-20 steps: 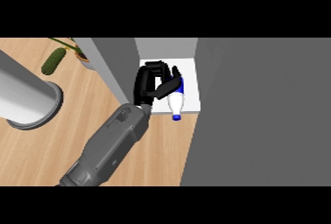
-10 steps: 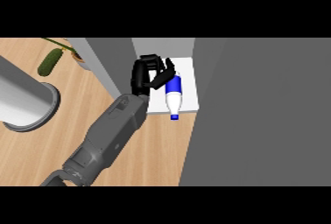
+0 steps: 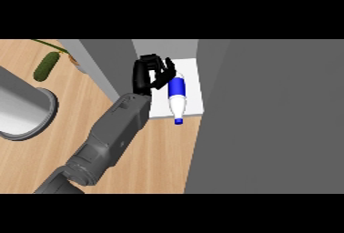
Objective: Pick up the bottled water, place it into the cabinet and close the cabinet
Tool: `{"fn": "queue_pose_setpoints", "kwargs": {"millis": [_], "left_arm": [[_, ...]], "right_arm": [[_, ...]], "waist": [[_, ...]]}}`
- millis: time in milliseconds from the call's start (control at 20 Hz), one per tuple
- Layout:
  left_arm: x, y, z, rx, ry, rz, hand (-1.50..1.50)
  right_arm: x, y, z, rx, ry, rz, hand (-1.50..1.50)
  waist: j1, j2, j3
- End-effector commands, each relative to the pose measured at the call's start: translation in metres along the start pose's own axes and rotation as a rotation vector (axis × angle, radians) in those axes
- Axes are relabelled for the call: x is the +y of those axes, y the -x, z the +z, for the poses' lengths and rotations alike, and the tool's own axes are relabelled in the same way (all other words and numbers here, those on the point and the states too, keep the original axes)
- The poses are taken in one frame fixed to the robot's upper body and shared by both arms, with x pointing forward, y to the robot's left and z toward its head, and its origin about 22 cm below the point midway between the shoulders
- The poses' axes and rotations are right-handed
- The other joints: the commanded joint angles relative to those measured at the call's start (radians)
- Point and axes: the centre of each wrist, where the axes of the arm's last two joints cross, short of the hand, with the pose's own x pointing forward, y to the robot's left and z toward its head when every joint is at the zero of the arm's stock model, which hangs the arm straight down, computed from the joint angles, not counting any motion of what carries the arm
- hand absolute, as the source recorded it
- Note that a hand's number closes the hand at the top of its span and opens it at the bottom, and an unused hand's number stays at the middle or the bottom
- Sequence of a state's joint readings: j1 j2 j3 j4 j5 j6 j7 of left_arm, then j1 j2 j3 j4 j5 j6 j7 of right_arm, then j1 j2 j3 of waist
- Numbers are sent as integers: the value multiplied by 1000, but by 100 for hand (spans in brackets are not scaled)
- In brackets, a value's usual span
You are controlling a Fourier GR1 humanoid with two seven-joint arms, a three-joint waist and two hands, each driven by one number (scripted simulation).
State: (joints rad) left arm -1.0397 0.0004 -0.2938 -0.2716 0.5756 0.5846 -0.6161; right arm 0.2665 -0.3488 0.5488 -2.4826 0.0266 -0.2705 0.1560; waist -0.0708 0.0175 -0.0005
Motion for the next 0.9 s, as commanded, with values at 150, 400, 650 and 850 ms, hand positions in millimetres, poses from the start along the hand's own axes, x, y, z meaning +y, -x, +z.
{"fn": "queue_pose_setpoints", "kwargs": {"millis": [150,400,650,850], "left_arm": [[-3,-13,-15,-20,1,-111,-150],[0,-13,-17,-14,5,-59,-150],[4,-7,-15,-18,0,-32,-150],[9,-21,-29,-27,-7,4,-150]], "right_arm": [[0,-9,7,-22,-17,-18,-150],[-6,-17,7,-39,-32,-25,-150],[-4,-13,9,-35,-11,-31,-150],[-9,-15,6,-57,-32,-28,-150]], "waist": [[-6,1,0],[-11,9,0],[-8,7,0],[-16,13,0]]}}
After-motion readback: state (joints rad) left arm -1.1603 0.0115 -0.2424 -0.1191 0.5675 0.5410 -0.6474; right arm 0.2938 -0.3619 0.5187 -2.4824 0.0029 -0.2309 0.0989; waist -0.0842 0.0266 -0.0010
